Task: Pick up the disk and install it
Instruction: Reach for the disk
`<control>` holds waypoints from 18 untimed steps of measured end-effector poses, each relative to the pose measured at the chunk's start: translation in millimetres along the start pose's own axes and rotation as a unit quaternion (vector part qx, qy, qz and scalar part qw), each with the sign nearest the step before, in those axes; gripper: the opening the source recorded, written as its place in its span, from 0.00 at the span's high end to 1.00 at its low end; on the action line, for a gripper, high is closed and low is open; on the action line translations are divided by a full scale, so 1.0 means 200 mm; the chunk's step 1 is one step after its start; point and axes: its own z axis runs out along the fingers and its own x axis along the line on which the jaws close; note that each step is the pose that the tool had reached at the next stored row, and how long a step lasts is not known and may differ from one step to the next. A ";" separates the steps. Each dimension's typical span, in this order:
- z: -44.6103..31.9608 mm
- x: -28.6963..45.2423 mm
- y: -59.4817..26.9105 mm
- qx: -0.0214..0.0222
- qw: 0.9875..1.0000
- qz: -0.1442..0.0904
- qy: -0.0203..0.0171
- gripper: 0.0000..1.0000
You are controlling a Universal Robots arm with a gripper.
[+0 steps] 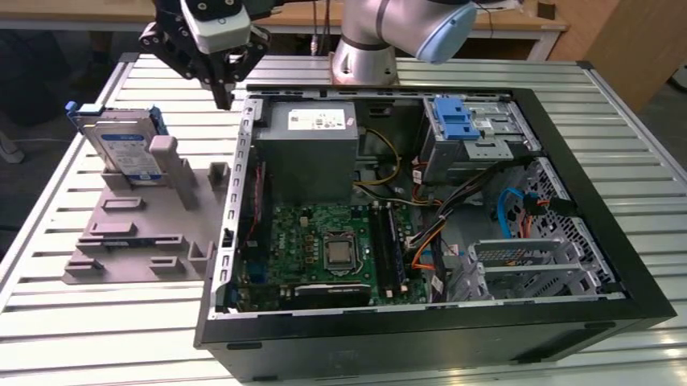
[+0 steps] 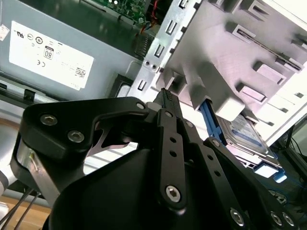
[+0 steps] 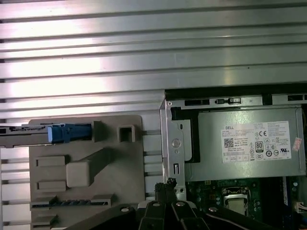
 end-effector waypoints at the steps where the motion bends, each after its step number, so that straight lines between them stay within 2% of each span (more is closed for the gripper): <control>1: 0.000 0.010 0.001 0.000 1.000 0.000 0.000 0.89; 7: 0.001 0.079 0.009 0.000 1.000 0.000 0.000 0.89; 13: 0.006 0.154 0.039 0.000 1.000 0.000 0.000 0.89; 18: 0.008 0.200 0.052 0.000 1.000 0.000 0.000 0.89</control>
